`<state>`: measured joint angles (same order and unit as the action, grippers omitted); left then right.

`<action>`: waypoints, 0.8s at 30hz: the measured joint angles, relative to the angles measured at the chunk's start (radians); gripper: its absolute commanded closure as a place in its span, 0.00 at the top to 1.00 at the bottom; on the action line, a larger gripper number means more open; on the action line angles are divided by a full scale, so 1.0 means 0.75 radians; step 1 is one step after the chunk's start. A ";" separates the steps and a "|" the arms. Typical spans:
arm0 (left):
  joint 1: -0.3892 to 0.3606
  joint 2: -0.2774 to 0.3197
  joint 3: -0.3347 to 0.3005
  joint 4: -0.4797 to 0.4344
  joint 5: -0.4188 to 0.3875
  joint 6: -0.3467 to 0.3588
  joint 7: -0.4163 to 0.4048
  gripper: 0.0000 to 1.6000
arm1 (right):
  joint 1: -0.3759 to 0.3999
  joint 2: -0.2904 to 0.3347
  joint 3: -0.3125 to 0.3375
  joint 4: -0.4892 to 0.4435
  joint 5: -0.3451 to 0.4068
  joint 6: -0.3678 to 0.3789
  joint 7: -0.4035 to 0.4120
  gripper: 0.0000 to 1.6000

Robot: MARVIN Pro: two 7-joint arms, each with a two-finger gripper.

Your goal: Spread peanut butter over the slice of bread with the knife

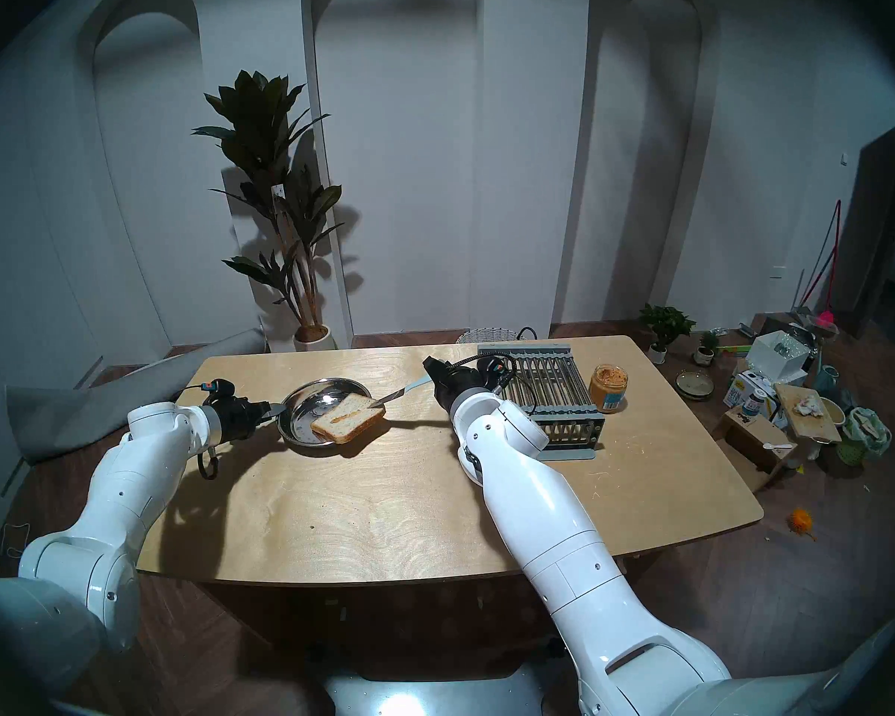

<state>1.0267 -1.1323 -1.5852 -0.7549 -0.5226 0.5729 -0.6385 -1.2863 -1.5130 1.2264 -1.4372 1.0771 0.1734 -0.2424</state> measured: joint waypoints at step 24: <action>0.020 -0.009 -0.035 -0.017 -0.021 -0.016 0.038 1.00 | 0.005 0.025 0.051 -0.107 0.083 0.055 0.055 0.00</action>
<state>1.0418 -1.1387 -1.6113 -0.7674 -0.5384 0.5611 -0.6103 -1.2824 -1.4940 1.2645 -1.5171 1.1392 0.2145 -0.2009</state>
